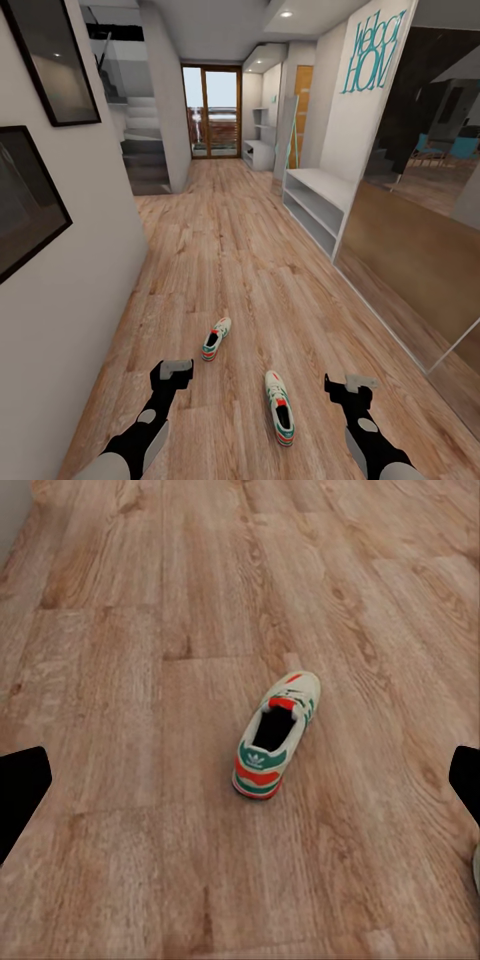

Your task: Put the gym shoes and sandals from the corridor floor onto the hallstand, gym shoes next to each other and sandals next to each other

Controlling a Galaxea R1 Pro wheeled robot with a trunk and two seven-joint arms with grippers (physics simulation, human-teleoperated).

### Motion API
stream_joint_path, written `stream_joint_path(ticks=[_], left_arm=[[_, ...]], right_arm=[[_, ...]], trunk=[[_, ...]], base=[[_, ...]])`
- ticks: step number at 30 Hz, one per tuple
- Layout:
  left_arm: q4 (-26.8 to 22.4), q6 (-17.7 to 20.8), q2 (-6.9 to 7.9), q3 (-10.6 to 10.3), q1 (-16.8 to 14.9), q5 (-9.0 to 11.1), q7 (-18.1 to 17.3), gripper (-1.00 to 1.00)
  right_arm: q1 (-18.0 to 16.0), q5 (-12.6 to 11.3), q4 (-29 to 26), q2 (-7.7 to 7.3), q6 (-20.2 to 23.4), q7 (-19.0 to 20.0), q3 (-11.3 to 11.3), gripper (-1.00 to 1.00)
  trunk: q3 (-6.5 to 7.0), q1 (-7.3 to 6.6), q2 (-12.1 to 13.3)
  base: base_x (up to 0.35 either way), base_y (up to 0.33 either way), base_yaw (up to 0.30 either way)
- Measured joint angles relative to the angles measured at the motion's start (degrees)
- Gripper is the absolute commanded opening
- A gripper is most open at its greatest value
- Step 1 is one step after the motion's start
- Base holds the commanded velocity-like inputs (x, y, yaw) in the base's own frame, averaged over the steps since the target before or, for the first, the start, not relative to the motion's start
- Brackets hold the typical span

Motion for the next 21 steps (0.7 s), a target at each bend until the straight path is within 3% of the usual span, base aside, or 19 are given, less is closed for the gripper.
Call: stream_joint_path(ticks=[12, 17, 21], left_arm=[[0.02, 4.14, -0.12, 0.08, -0.64, 0.02, -0.23, 1.0], [-0.22, 9.94, -0.46, 0.14, -2.87, 0.07, -0.26, 1.0], [-0.69, 16.73, -0.71, 0.16, -7.12, 0.09, -0.4, 1.0]], right_arm=[[0.0, 2.22, 0.59, 0.13, 0.19, 0.09, 0.11, 1.0], [0.0, 3.3, 0.47, 0.3, 1.01, 0.08, 0.1, 1.0], [-0.27, 3.83, 0.06, 1.01, 4.19, 0.17, 0.0, 1.0]], trunk=[[-2.15, 2.64, -4.81], [-3.05, 3.73, -6.82], [-3.76, 4.61, -8.42]], base=[[0.0, 0.0, 0.0], [0.0, 0.0, 0.0], [0.0, 0.0, 0.0]])
